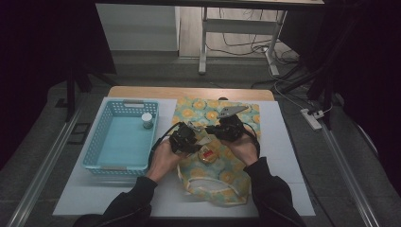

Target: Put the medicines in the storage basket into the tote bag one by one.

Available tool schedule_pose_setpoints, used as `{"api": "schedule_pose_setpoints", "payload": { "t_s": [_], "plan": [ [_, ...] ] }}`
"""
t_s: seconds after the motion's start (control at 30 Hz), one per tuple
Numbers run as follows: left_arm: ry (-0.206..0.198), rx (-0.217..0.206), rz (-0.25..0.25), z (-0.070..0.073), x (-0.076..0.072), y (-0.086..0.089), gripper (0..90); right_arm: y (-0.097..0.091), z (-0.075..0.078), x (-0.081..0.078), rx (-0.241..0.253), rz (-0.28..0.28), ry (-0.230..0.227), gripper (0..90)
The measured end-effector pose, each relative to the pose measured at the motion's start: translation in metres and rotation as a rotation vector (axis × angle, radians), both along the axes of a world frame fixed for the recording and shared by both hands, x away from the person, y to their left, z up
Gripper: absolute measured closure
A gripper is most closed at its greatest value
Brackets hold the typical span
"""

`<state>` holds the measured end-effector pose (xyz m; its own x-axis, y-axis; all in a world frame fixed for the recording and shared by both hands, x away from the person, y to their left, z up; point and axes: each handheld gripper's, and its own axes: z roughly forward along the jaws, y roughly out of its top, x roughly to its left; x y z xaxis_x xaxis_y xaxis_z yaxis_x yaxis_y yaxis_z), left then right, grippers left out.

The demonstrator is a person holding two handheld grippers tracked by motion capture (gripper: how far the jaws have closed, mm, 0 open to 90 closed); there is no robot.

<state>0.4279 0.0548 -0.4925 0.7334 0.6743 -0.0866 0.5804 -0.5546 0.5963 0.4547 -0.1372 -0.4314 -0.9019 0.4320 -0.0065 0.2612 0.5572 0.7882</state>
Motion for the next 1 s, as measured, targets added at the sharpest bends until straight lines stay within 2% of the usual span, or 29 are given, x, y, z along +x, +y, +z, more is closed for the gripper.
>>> {"api": "schedule_pose_setpoints", "payload": {
  "t_s": [0.17, 0.37, 0.5, 0.63, 0.77, 1.0],
  "plan": [
    [-0.008, -0.02, -0.021, 0.008, -0.006, 0.001, 49.4, 0.0, 0.0, 0.0, 0.002, -0.001, -0.001, 90.0],
    [-0.02, -0.023, -0.07, 0.017, -0.013, 0.001, 38.5, -0.002, 0.0, 0.001, 0.008, -0.005, 0.002, 90.0],
    [-0.015, -0.065, -0.076, 0.022, -0.018, 0.004, 31.7, -0.003, 0.001, 0.001, 0.01, -0.002, 0.0, 90.0],
    [-0.004, -0.094, -0.08, 0.028, -0.022, 0.008, 27.0, -0.004, 0.002, 0.001, 0.011, -0.002, 0.0, 90.0],
    [-0.006, -0.1, -0.084, 0.034, -0.025, 0.011, 23.1, -0.004, 0.002, 0.001, 0.012, -0.003, 0.001, 90.0],
    [0.006, -0.162, -0.083, 0.039, -0.028, 0.021, 16.8, -0.004, 0.002, 0.0, 0.01, -0.002, 0.001, 90.0]
  ]
}}
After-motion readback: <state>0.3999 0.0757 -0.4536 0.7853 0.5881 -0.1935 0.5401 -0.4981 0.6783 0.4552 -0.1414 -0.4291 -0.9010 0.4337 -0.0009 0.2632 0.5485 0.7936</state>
